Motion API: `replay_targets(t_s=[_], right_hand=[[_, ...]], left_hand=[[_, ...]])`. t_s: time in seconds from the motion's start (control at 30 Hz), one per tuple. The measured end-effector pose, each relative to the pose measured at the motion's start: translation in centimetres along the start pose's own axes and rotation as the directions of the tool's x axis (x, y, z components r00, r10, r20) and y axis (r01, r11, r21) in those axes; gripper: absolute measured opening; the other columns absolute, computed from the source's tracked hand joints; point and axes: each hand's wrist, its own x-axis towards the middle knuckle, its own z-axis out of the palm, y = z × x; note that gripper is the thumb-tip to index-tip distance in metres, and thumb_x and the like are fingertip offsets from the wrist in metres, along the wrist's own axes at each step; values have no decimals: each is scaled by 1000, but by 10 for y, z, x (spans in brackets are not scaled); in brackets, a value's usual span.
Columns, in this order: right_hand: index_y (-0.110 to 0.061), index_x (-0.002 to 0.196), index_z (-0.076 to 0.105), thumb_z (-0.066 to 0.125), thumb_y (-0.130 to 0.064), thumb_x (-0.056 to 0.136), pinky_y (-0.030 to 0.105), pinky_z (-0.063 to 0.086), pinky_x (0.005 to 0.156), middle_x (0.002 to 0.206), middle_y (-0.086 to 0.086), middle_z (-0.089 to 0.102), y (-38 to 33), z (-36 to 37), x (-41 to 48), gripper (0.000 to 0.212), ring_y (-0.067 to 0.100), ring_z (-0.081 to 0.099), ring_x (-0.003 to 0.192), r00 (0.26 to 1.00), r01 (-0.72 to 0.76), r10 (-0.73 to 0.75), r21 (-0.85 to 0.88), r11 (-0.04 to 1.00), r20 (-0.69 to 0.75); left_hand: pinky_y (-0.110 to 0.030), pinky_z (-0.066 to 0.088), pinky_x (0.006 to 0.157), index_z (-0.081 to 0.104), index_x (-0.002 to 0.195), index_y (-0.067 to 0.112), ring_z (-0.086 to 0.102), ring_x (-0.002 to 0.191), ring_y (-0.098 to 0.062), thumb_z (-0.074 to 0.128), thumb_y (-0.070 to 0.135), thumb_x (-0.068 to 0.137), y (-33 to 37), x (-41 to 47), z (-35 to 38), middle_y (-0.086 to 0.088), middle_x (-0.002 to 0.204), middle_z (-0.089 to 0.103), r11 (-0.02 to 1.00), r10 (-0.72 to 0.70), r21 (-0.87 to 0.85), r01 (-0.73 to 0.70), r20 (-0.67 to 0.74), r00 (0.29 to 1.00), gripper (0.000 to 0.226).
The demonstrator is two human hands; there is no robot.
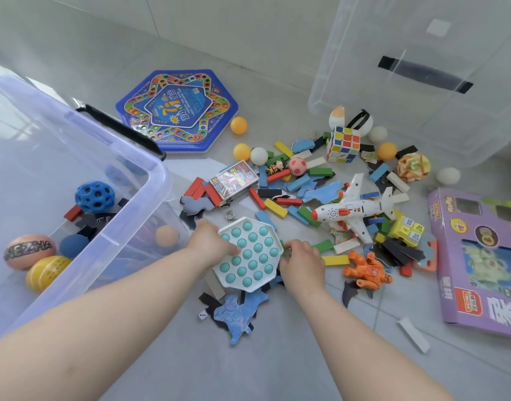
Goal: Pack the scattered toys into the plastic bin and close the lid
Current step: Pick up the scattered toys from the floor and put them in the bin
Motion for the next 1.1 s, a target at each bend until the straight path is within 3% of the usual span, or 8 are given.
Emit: replay_targets(t_s=[0.1, 0.2, 0.4, 0.53, 0.7, 0.83, 0.97, 1.1], right_hand=[[-13, 124, 46, 43, -26, 93, 34, 34, 98, 127, 7, 47, -4, -4, -2, 34, 26, 40, 121, 997, 81, -78, -160, 984, 24], [-10, 125, 44, 38, -7, 92, 33, 34, 95, 128, 9, 45, -8, -7, -2, 34, 26, 39, 120, 984, 179, -174, -315, 932, 45], [-11, 98, 42, 41, 0, 85, 35, 39, 72, 85, 8, 50, -7, -21, -4, 17, 29, 48, 87, 977, 202, -189, -148, 968, 98], [-18, 80, 38, 45, -2, 86, 27, 33, 68, 91, 6, 50, -15, -33, -14, 18, 23, 45, 84, 866, 391, -322, -117, 913, 383], [-14, 103, 60, 50, -14, 86, 31, 33, 91, 124, 8, 50, -21, -8, -38, 19, 24, 41, 117, 718, 681, -504, -338, 649, 480], [-8, 107, 59, 52, -15, 85, 32, 28, 99, 139, 4, 36, -23, 4, -40, 24, 23, 31, 128, 703, 709, -531, -410, 574, 473], [-9, 123, 44, 55, -18, 84, 32, 30, 97, 132, 8, 39, -27, 11, -42, 42, 24, 35, 124, 697, 716, -509, -456, 529, 505], [-10, 131, 34, 58, -19, 84, 33, 31, 96, 131, 9, 39, -34, 16, -38, 54, 22, 36, 122, 726, 686, -440, -526, 502, 528]], left_hand=[[-31, 48, 67, 35, 94, 12, 54, 85, -23, 67, 9, 79, 17, -24, -8, -4, 96, 54, 980, 196, -33, -198, -57, 979, 35], [-25, 45, 53, 41, 86, 19, 56, 74, -16, 68, 11, 79, 41, -50, -26, 6, 81, 53, 931, 340, -116, -345, -60, 938, 30], [-25, 53, 66, 45, 81, 24, 62, 71, -13, 67, 6, 78, 49, -89, -73, 5, 81, 64, 814, 483, -323, -482, -82, 872, 29], [-22, 55, 64, 51, 83, 24, 67, 63, -7, 73, 5, 70, 33, -107, -95, 2, 84, 67, 783, 473, -420, -458, -75, 878, 31], [-18, 55, 49, 51, 82, 20, 67, 50, -4, 59, 1, 80, 23, -119, -130, 8, 61, 71, 711, 420, -537, -455, -196, 886, 20], [-21, 57, 49, 52, 87, 16, 68, 50, -5, 55, 1, 85, 5, -109, -159, 2, 76, 69, 662, 293, -624, -417, -296, 909, 15], [-21, 56, 47, 56, 89, 13, 69, 53, -6, 52, 5, 88, -14, -93, -177, 7, 58, 72, 595, 208, -729, -340, -269, 940, 8], [-23, 57, 51, 58, 94, 13, 72, 64, -8, 48, 7, 89, -34, -83, -199, 6, 67, 75, 501, 181, -809, -309, -251, 951, 13]])
